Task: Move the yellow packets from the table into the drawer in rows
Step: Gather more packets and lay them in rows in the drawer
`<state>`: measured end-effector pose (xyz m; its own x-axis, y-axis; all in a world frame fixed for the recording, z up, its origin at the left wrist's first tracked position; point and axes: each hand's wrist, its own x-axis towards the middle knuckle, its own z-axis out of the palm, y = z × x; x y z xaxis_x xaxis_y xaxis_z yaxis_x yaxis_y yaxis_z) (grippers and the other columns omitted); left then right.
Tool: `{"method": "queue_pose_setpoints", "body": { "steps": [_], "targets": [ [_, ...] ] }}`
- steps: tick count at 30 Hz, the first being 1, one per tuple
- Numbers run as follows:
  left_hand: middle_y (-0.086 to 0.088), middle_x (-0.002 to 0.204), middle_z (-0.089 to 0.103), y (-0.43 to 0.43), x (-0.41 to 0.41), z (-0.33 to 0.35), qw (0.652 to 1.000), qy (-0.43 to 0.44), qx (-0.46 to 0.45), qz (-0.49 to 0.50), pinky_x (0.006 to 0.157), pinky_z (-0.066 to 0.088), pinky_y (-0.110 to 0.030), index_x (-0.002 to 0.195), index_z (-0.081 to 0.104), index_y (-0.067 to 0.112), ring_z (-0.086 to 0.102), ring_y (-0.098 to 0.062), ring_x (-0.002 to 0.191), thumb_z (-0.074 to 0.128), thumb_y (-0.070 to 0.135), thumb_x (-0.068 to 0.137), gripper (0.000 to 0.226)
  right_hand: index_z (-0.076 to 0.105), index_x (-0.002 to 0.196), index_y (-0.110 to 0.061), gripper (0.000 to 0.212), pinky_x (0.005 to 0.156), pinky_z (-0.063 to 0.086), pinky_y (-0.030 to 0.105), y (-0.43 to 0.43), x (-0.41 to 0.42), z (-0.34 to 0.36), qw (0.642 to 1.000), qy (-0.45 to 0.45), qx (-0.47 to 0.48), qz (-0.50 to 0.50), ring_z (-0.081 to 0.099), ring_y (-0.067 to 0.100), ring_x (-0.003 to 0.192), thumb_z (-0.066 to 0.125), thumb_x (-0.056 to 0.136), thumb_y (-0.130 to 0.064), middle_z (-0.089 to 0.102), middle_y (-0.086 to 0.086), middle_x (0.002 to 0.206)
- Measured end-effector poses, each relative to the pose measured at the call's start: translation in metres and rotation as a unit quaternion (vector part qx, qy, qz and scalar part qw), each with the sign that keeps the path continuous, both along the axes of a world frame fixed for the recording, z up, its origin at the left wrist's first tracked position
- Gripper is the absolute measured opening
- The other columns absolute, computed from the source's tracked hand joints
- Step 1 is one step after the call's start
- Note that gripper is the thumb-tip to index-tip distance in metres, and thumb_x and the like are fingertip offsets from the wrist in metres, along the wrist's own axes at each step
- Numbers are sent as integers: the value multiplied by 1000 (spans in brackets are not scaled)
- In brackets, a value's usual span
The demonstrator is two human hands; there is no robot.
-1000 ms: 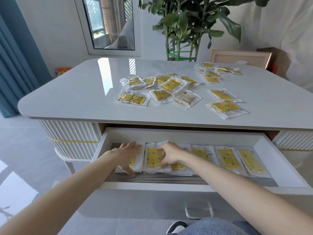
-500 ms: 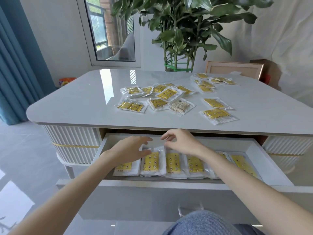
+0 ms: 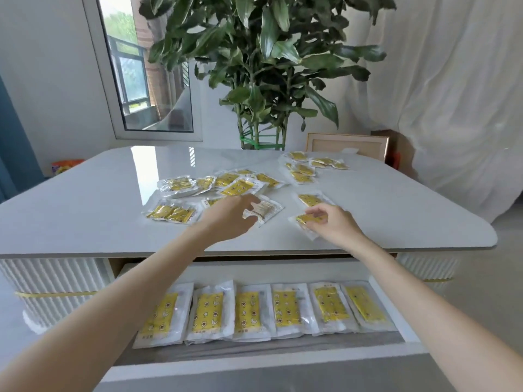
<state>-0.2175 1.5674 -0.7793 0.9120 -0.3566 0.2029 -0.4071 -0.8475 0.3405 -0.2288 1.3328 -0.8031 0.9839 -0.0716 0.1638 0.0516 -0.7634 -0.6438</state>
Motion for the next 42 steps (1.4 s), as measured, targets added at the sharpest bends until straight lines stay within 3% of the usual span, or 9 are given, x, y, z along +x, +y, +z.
{"method": "queue_pose_setpoints", "body": {
  "steps": [6, 12, 15, 22, 27, 30, 37, 40, 42],
  "targets": [
    [-5, 142, 44, -20, 64, -21, 998, 6, 23, 52, 100, 43, -42, 144, 33, 26, 42, -28, 129, 50, 35, 93, 54, 41, 143, -27, 59, 116, 20, 38, -21, 41, -29, 991, 46, -127, -13, 20, 22, 144, 53, 90, -50, 32, 1, 154],
    [-11, 154, 25, -13, 122, -35, 993, 29, 9, 113, 112, 27, -47, 149, 24, 23, 20, -32, 142, 38, 41, 98, 56, 19, 151, -36, 70, 120, -1, 46, -15, 75, -35, 976, 95, -194, -11, -6, 23, 150, 33, 90, -68, -1, -1, 163],
    [-14, 156, 22, -11, 150, -38, 990, 49, 14, 135, 115, 19, -46, 150, 20, 24, 18, -34, 143, 35, 44, 98, 58, 17, 152, -35, 68, 120, -3, 42, -8, 87, -37, 978, 90, -190, -6, -6, 22, 150, 30, 93, -66, -2, 1, 163],
    [-19, 138, 43, -12, 178, -45, 979, 75, -14, 191, 103, 35, -41, 142, 33, 16, 38, -35, 129, 56, 48, 85, 70, 24, 150, -38, 60, 121, -1, 41, -3, 107, -49, 980, 56, -189, 7, 0, 19, 150, 26, 95, -62, 6, -2, 162],
    [-19, 138, 37, -10, 182, -41, 974, 52, -59, 214, 105, 35, -42, 144, 31, 20, 36, -35, 130, 76, 45, 71, 89, 59, 123, -29, 36, 104, 35, 35, 0, 119, -36, 987, -40, -145, -57, 43, 22, 127, 36, 98, -42, 52, 1, 133],
    [-14, 138, 40, -9, 182, -37, 973, 56, -87, 208, 102, 42, -43, 144, 29, 23, 46, -32, 125, 83, 42, 63, 99, 56, 121, -25, 31, 93, 40, 37, 0, 134, -24, 987, -26, -105, -117, 42, 27, 122, 44, 95, -36, 53, 5, 128],
    [-5, 137, 52, -8, 181, -28, 974, 45, -134, 175, 91, 49, -35, 141, 38, 21, 54, -24, 118, 86, 27, 63, 92, 37, 135, -20, 76, 100, 35, 41, -6, 165, -14, 967, 136, -91, -195, 36, 31, 129, 68, 74, -53, 49, 9, 134],
    [-4, 120, 59, -11, 180, -18, 960, 67, -202, 182, 72, 52, -29, 134, 47, 23, 59, -18, 88, 82, 27, 69, 73, 36, 137, -15, 95, 102, 40, 40, -8, 175, -8, 965, 164, -2, -205, 39, 32, 128, 84, 61, -46, 48, 9, 135],
    [-6, 120, 61, -13, 179, -14, 946, 78, -256, 182, 78, 53, -31, 130, 52, 23, 60, -18, 88, 81, 30, 70, 67, 33, 139, -10, 105, 99, 47, 42, -9, 180, -5, 963, 176, 63, -195, 46, 32, 125, 91, 54, -35, 48, 11, 136]
  ]
}}
